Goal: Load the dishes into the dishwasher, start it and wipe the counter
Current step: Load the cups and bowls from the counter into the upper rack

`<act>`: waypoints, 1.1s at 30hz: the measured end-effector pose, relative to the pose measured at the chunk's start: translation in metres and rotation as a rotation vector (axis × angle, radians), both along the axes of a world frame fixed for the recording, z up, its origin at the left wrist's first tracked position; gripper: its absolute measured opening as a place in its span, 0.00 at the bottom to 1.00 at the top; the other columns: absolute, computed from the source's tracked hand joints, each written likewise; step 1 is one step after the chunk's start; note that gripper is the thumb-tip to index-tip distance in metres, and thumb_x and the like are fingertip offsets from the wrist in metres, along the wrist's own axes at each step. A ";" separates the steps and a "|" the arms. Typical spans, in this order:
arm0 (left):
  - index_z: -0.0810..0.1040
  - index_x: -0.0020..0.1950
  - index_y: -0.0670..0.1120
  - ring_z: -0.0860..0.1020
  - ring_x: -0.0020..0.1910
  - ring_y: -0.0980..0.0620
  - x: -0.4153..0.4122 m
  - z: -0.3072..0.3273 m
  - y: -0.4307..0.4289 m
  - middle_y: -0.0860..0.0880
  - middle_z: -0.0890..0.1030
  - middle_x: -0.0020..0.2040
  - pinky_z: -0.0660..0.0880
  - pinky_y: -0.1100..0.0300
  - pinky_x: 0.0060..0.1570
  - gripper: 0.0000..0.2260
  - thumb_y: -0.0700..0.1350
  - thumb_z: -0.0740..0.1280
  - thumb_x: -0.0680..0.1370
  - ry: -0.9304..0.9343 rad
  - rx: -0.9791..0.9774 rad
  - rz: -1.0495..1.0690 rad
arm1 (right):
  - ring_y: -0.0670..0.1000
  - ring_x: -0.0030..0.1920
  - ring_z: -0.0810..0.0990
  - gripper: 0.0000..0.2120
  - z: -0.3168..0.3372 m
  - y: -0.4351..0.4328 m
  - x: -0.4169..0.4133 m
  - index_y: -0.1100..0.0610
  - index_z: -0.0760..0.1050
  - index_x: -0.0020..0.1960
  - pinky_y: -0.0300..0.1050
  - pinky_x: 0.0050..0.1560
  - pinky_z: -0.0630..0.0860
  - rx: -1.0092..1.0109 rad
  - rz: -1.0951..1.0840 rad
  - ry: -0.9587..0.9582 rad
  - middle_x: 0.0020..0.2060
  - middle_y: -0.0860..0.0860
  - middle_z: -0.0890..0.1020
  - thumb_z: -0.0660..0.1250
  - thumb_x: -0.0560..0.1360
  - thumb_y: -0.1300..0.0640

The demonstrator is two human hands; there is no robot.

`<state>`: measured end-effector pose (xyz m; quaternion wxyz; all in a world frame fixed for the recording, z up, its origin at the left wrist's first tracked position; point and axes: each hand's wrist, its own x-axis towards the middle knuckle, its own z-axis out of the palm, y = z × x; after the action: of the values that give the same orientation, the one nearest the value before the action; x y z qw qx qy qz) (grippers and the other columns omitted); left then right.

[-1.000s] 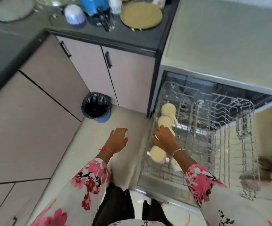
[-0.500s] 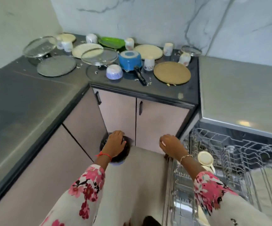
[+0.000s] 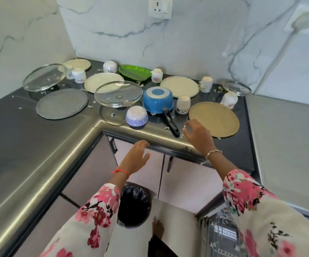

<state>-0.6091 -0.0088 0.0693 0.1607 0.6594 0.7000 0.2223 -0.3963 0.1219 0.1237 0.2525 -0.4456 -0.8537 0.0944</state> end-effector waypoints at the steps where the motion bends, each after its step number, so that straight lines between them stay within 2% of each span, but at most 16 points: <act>1: 0.67 0.67 0.38 0.64 0.69 0.46 -0.001 0.004 0.016 0.42 0.67 0.68 0.57 0.61 0.70 0.19 0.42 0.62 0.78 -0.019 0.000 0.001 | 0.55 0.50 0.77 0.13 0.004 0.020 -0.007 0.62 0.73 0.58 0.42 0.44 0.71 -0.016 -0.010 -0.003 0.53 0.56 0.77 0.63 0.76 0.56; 3: 0.66 0.68 0.38 0.64 0.69 0.47 -0.003 0.010 0.048 0.42 0.67 0.68 0.57 0.61 0.70 0.20 0.43 0.62 0.78 -0.032 -0.002 0.002 | 0.56 0.55 0.75 0.17 0.010 0.057 -0.018 0.62 0.70 0.63 0.42 0.47 0.71 -0.052 -0.022 -0.020 0.58 0.57 0.74 0.64 0.75 0.58; 6: 0.64 0.69 0.38 0.63 0.70 0.47 -0.005 0.011 0.085 0.42 0.65 0.69 0.55 0.60 0.71 0.22 0.46 0.62 0.78 0.028 0.013 -0.016 | 0.58 0.61 0.72 0.25 0.012 0.103 -0.030 0.60 0.66 0.67 0.51 0.54 0.74 -0.124 -0.037 -0.078 0.64 0.58 0.68 0.67 0.72 0.59; 10: 0.63 0.70 0.39 0.61 0.72 0.46 -0.011 0.000 0.116 0.41 0.64 0.71 0.53 0.57 0.73 0.25 0.53 0.60 0.78 0.113 -0.016 -0.015 | 0.60 0.65 0.66 0.31 0.011 0.143 -0.042 0.59 0.63 0.70 0.54 0.63 0.69 -0.243 -0.002 -0.127 0.67 0.59 0.64 0.70 0.70 0.57; 13: 0.61 0.72 0.41 0.58 0.74 0.47 -0.013 -0.011 0.126 0.44 0.61 0.74 0.50 0.59 0.73 0.35 0.63 0.47 0.73 0.153 -0.025 0.004 | 0.60 0.67 0.63 0.34 0.010 0.164 -0.053 0.58 0.61 0.71 0.55 0.64 0.67 -0.340 -0.003 -0.159 0.68 0.58 0.62 0.72 0.69 0.56; 17: 0.54 0.76 0.43 0.52 0.76 0.50 -0.011 -0.022 0.127 0.47 0.54 0.77 0.45 0.60 0.73 0.37 0.63 0.40 0.73 0.244 -0.031 0.020 | 0.63 0.68 0.60 0.36 0.007 0.183 -0.066 0.55 0.59 0.72 0.58 0.67 0.65 -0.469 0.004 -0.261 0.67 0.58 0.61 0.72 0.69 0.57; 19: 0.52 0.76 0.44 0.50 0.76 0.51 -0.012 -0.024 0.127 0.48 0.52 0.77 0.44 0.61 0.72 0.37 0.63 0.40 0.73 0.248 -0.032 0.023 | 0.65 0.68 0.61 0.34 0.007 0.188 -0.071 0.55 0.61 0.71 0.59 0.66 0.66 -0.501 -0.007 -0.283 0.66 0.59 0.63 0.71 0.68 0.58; 23: 0.49 0.77 0.45 0.48 0.76 0.52 -0.012 -0.024 0.126 0.49 0.49 0.77 0.42 0.62 0.71 0.36 0.63 0.39 0.73 0.257 -0.033 0.018 | 0.62 0.63 0.68 0.30 0.010 0.194 -0.078 0.57 0.66 0.66 0.54 0.61 0.71 -0.510 -0.023 -0.258 0.61 0.59 0.67 0.73 0.66 0.61; 33: 0.51 0.76 0.46 0.49 0.76 0.53 -0.010 -0.019 0.123 0.50 0.51 0.77 0.41 0.64 0.70 0.36 0.64 0.40 0.73 0.246 -0.032 0.024 | 0.60 0.59 0.72 0.28 0.014 0.182 -0.073 0.54 0.69 0.63 0.51 0.56 0.73 -0.420 -0.077 -0.236 0.59 0.57 0.70 0.72 0.65 0.60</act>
<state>-0.6186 0.1140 0.0498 0.0814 0.6704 0.7258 0.1307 -0.4692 0.3037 0.1380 0.0563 -0.5284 -0.8213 0.2075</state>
